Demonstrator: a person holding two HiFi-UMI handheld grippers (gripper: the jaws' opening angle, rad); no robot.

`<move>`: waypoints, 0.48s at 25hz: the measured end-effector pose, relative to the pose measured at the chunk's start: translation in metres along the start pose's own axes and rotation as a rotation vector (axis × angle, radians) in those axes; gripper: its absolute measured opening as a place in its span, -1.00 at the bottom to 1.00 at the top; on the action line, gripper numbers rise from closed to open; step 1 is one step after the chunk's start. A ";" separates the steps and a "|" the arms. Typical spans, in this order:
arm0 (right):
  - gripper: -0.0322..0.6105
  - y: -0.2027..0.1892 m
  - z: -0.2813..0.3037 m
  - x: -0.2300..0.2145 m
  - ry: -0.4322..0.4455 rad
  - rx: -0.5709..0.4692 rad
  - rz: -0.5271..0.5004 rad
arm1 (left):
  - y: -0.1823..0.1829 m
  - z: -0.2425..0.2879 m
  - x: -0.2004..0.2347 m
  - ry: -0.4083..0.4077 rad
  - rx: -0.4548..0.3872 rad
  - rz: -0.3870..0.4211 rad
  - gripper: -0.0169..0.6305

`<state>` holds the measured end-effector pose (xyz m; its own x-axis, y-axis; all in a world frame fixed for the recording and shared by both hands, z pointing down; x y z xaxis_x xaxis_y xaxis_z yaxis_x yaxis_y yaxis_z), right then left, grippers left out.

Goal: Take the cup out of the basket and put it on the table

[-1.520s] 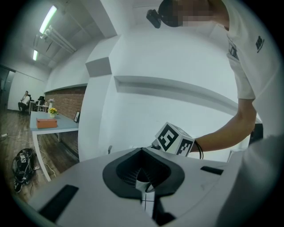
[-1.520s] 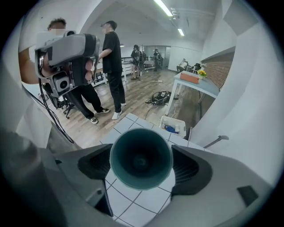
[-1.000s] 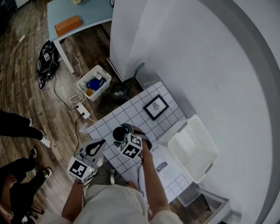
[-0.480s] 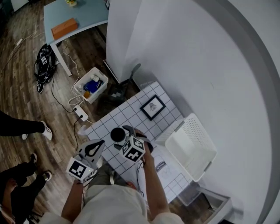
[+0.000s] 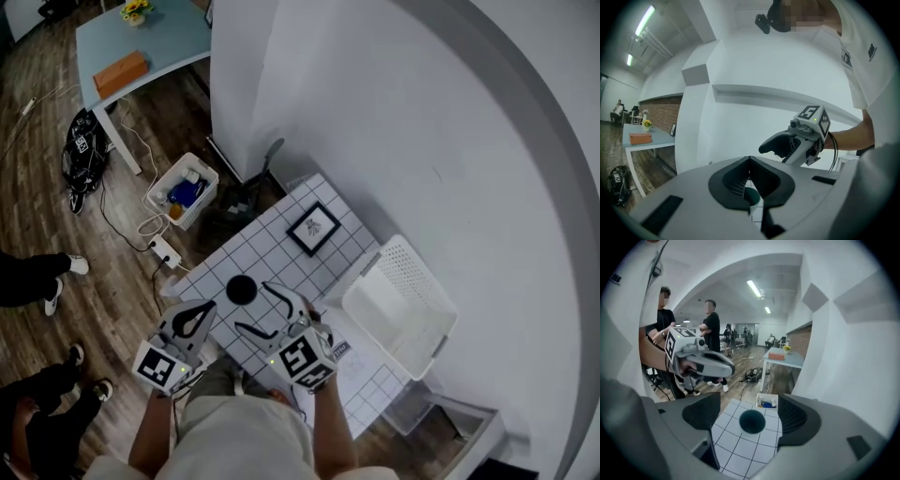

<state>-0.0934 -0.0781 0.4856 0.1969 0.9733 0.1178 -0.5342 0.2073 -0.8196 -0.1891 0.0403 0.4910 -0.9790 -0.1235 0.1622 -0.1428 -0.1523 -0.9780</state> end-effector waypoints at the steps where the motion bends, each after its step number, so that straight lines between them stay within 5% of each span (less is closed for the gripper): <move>1: 0.29 0.007 -0.008 0.000 -0.017 -0.039 0.012 | 0.005 -0.001 0.000 -0.003 -0.008 0.005 -0.94; 9: -0.63 0.036 -0.053 0.000 -0.115 -0.281 0.023 | 0.045 -0.011 -0.008 -0.033 -0.069 0.062 -0.94; 12: -0.81 0.046 -0.064 0.003 -0.157 -0.481 0.148 | 0.057 -0.016 -0.014 -0.045 -0.095 0.078 -0.94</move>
<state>-0.0646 -0.0721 0.4126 0.0030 0.9994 0.0336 -0.1015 0.0337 -0.9943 -0.1858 0.0488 0.4306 -0.9804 -0.1758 0.0885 -0.0815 -0.0467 -0.9956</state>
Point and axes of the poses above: the fingertips, and each gripper's own axes: z forward along the fingers, x to its left, y out of its top, the point moved 7 cm from there along -z, backward along the fingers, and after that the axes turned 4 degrees about -y, right-handed, at the moved point
